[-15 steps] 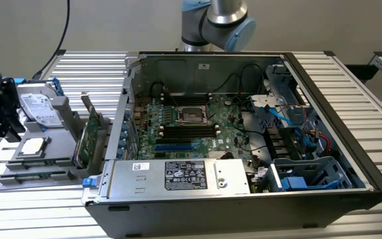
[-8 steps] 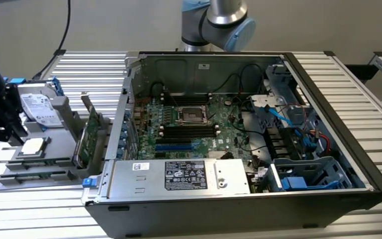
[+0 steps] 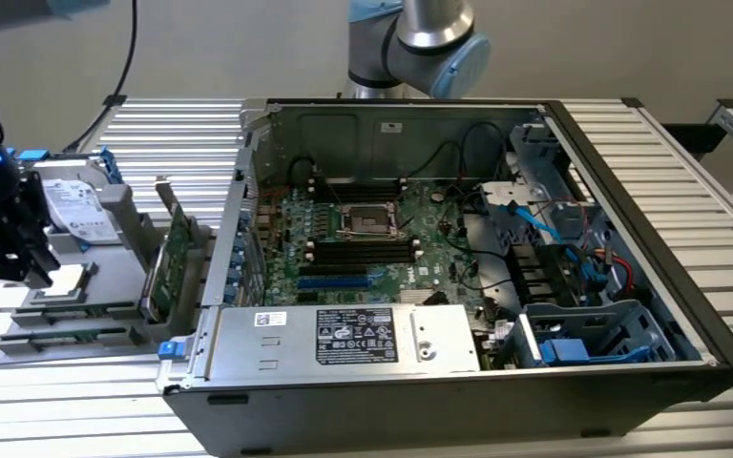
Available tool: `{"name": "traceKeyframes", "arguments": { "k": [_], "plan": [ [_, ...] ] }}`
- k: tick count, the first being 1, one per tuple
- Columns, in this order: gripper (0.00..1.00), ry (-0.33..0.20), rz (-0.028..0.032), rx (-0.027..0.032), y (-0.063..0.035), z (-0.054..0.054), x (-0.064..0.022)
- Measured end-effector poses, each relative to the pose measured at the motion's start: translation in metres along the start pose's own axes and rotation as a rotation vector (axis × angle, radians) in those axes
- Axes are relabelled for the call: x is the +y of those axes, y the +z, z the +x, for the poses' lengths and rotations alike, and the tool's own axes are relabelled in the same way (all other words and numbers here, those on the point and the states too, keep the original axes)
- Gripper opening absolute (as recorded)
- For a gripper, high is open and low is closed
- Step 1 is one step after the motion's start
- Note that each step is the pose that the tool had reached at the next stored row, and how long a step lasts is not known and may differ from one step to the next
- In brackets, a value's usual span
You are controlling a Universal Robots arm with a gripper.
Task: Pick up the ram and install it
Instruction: 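Pick up the ram and move it above insertion slot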
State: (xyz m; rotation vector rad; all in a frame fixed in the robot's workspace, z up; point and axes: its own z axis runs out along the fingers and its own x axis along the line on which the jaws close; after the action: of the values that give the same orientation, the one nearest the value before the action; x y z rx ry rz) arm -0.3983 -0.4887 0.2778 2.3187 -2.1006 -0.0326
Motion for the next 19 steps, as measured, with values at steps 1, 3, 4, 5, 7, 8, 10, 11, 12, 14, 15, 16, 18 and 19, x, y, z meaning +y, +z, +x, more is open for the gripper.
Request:
{"name": "traceKeyframes", "arguments": {
  "k": [1,3,4,5,7,8,10,11,12,14,15,16,18,19],
  "plan": [
    [0.3,0.0,-0.0001,0.0004,0.0017,0.0,0.0],
    [0.3,-0.002,-0.0002,0.0015,0.0054,0.0,0.0],
    [0.3,-0.003,-0.0003,0.0023,0.0069,0.001,-0.0001],
    [0.3,-0.003,-0.0003,0.0033,0.0084,0.001,-0.0001],
    [0.3,-0.005,-0.0006,0.0059,0.0109,0.002,-0.0001],
    [0.3,-0.005,-0.0008,0.0071,0.0121,0.002,-0.0001],
    [0.3,-0.006,-0.001,0.009,0.015,0.003,0.0],
    [0.3,-0.006,-0.0011,0.0098,0.0163,0.004,0.0],
    [0.3,-0.007,-0.0012,0.0107,0.0177,0.004,0.0],
    [0.3,-0.007,-0.0012,0.0116,0.0207,0.006,0.0001],
    [0.3,-0.007,-0.0012,0.0117,0.0226,0.007,0.0001],
    [0.3,-0.007,-0.0014,0.0118,0.0243,0.008,0.0003],
    [0.3,-0.007,-0.0012,0.0118,0.0281,0.011,0.0004],
    [0.3,-0.007,-0.0012,0.0117,0.0299,0.013,0.0005]
  ]
}}
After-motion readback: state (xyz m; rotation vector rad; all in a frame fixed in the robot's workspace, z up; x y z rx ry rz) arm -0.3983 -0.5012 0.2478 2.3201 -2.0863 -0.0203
